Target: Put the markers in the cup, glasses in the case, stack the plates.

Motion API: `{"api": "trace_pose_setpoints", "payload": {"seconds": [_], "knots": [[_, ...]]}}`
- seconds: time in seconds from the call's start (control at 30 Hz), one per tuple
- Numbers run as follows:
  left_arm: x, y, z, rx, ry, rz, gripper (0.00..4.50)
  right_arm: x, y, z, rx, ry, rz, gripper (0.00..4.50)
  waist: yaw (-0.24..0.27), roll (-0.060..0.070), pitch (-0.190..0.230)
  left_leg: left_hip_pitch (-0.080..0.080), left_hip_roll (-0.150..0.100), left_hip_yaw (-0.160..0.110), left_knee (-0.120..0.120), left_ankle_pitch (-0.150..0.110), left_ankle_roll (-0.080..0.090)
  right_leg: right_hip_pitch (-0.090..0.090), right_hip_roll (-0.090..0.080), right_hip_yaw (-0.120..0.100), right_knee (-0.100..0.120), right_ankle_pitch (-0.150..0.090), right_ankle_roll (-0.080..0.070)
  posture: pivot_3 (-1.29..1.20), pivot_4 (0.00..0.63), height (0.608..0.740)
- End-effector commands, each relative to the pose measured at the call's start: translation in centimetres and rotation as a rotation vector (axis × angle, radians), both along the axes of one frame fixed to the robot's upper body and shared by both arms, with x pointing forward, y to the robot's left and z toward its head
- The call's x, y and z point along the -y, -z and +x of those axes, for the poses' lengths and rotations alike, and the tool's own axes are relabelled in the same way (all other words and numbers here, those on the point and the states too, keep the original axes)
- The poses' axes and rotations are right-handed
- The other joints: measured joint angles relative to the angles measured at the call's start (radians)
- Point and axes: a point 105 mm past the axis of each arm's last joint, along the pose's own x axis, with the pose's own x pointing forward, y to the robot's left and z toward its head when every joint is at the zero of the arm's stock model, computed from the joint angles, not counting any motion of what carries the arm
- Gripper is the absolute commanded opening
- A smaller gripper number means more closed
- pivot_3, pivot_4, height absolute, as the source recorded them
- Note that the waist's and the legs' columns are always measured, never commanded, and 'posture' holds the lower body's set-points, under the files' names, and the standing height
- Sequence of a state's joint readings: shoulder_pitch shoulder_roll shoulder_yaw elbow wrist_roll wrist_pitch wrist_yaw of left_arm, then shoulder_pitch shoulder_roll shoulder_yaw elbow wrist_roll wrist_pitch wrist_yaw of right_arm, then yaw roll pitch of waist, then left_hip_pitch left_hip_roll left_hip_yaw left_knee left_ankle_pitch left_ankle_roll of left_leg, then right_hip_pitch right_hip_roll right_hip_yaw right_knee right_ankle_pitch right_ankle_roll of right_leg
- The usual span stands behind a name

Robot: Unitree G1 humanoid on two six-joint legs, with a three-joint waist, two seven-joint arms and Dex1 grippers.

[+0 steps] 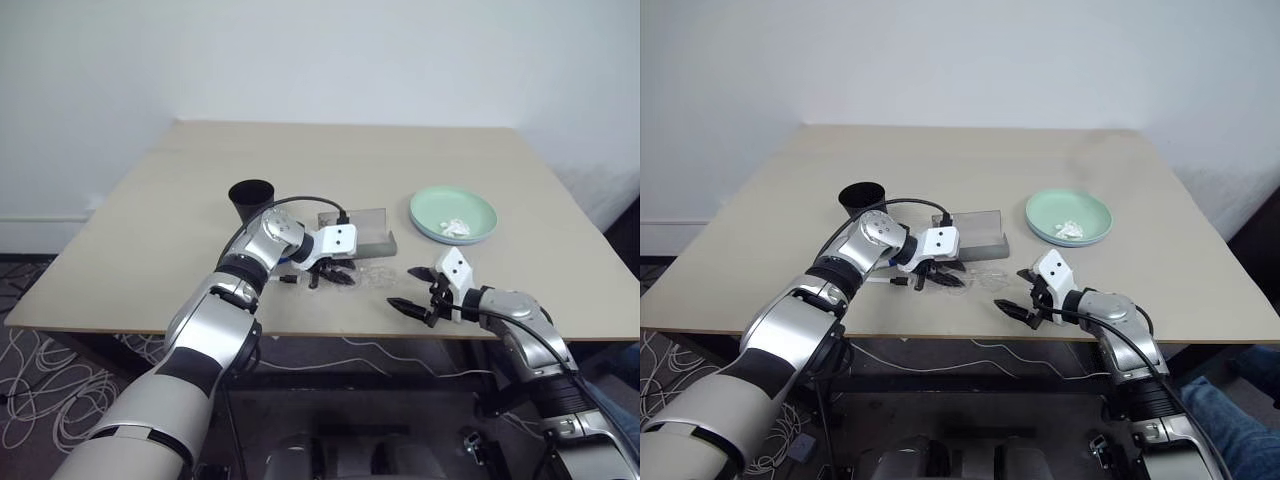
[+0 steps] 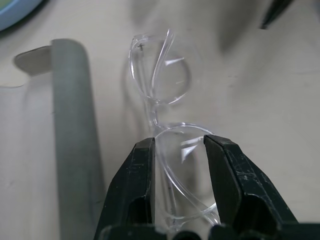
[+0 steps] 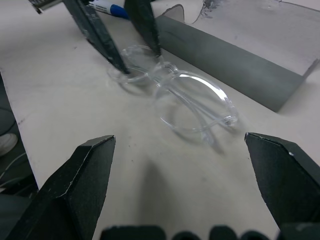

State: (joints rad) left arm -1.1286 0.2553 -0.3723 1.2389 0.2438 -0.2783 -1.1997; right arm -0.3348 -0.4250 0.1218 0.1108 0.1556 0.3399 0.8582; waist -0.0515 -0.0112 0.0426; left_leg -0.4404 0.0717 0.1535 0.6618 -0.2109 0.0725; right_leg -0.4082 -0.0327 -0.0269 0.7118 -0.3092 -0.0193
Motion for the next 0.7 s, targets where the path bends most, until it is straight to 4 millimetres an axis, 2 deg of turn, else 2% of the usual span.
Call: {"api": "trace_pose_setpoints", "payload": {"seconds": [0.03,0.4,0.7], "knots": [[0.7,-1.6,0.9,0.065,-0.027,-0.051,1.57,-0.7,-1.7,0.5,0.066,-0.014,0.019,4.50,0.000,0.000,0.000,-0.002,0.000,0.000,0.001,0.000,0.001,-0.001,0.000,0.000,0.000,0.000,0.001,0.00,0.000,0.734],[1.7,-2.4,0.8,0.021,-0.029,-0.125,1.57,-0.9,-1.2,0.5,0.060,-0.003,0.018,4.50,0.005,0.000,0.000,-0.007,-0.005,-0.001,0.003,-0.004,0.006,-0.002,-0.002,0.000,-0.001,-0.003,0.009,0.00,0.000,0.734],[2.6,-2.9,0.1,-0.025,0.026,-0.149,1.57,-0.7,-1.1,0.4,0.061,0.013,0.018,4.50,0.005,0.000,0.000,-0.007,-0.005,-0.001,0.003,-0.004,0.006,-0.002,-0.002,0.000,-0.001,-0.003,0.009,0.00,0.000,0.734]]}}
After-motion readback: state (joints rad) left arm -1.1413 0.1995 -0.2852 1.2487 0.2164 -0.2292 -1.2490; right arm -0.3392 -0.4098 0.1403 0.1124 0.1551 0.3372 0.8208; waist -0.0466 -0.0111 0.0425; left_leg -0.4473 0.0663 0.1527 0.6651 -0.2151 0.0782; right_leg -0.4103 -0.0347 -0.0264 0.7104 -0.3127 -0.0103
